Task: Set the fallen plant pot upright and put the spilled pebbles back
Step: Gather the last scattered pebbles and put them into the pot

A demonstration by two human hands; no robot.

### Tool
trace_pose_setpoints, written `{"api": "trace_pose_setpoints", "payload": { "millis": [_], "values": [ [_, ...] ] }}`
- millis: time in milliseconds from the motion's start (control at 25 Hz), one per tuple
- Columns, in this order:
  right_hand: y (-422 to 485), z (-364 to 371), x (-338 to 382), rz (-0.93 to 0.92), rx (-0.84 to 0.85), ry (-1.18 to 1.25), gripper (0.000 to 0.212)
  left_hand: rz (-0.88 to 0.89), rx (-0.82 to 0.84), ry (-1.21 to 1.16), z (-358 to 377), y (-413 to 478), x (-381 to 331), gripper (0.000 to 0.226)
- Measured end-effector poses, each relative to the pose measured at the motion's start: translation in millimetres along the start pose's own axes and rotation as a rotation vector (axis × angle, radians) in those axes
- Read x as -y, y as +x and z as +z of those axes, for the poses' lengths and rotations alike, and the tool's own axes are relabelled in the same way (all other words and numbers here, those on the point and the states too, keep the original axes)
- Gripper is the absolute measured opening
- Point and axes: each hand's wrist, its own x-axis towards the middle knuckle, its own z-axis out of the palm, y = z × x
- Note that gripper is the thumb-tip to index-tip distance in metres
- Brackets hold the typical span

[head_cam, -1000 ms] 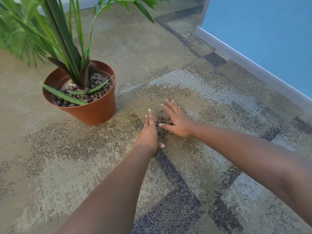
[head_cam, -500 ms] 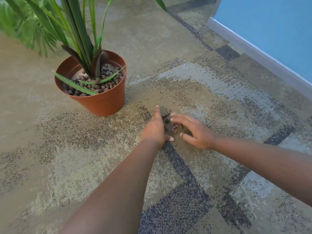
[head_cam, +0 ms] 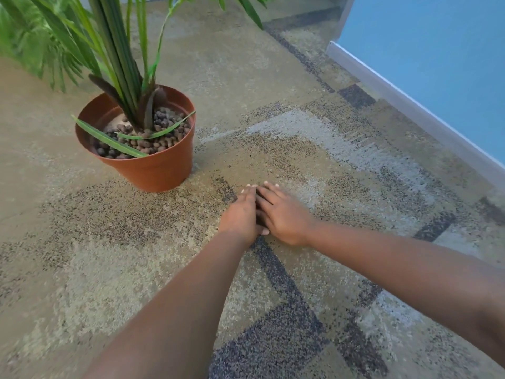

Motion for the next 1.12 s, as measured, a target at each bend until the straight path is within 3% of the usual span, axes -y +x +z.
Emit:
{"api": "trace_pose_setpoints", "payload": {
  "millis": [200, 360, 640, 840, 1040, 1120],
  "values": [
    [-28.5, -0.5, 3.6, -0.025, -0.037, -0.002, 0.059, 0.014, 0.053, 0.152, -1.9, -4.7, -6.2, 0.077],
    [-42.3, 1.7, -6.8, -0.095, -0.044, 0.000, 0.061, 0.050, -0.057, 0.215, 5.7, -21.8, -14.6, 0.046],
    [-50.1, 0.8, -20.5, -0.185, -0.168, 0.085, 0.037, 0.159, -0.153, 0.233, 19.5, -42.2, -24.5, 0.033],
    [-36.4, -11.7, -25.1, -0.224, -0.184, -0.003, 0.036, 0.176, -0.168, 0.306, 15.5, -31.6, -33.2, 0.060],
    [-21.7, -18.6, -24.1, -0.238, -0.170, 0.025, 0.025, 0.023, -0.108, 0.343, 4.6, -18.1, -49.8, 0.029],
    [-20.3, -17.4, -25.0, -0.190, -0.182, 0.121, 0.025, -0.027, -0.083, 0.317, -0.1, -16.6, -51.2, 0.027]
  ]
}}
